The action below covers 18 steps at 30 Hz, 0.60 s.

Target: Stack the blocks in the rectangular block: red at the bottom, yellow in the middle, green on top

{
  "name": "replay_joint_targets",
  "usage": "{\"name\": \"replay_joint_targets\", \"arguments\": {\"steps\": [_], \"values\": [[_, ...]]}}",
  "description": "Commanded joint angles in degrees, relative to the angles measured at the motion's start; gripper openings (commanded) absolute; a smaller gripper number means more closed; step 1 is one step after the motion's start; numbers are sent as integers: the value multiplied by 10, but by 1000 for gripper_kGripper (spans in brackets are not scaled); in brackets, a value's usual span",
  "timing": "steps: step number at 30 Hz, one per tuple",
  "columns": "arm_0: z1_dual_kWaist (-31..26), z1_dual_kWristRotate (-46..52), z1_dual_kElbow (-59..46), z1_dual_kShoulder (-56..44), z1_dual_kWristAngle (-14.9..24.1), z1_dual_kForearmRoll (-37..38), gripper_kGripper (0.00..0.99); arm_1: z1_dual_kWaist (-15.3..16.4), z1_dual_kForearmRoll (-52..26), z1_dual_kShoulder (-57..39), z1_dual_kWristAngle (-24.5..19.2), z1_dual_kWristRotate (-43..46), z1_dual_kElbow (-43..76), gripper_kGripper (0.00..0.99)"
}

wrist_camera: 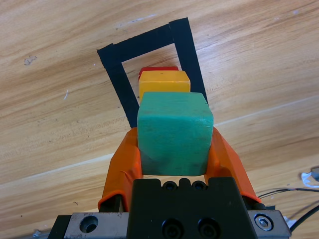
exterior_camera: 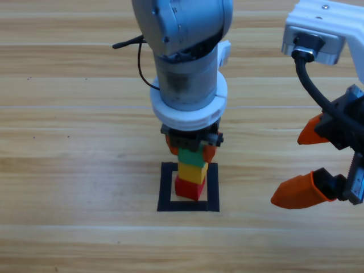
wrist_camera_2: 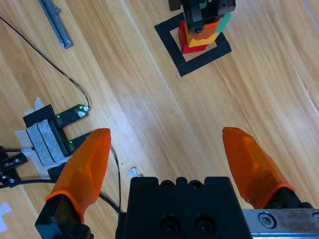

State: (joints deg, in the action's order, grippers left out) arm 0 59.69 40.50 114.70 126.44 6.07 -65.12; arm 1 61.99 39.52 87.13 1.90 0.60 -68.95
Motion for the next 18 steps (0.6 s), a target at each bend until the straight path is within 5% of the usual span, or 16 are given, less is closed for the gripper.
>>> {"name": "replay_joint_targets", "arguments": {"steps": [1,18], "values": [[-12,-8,-3,27,2,3,40,-18,20,15,4,-3,-7,989],[-13,-10,-8,29,7,6,40,-20,25,17,3,-2,-13,989]]}}
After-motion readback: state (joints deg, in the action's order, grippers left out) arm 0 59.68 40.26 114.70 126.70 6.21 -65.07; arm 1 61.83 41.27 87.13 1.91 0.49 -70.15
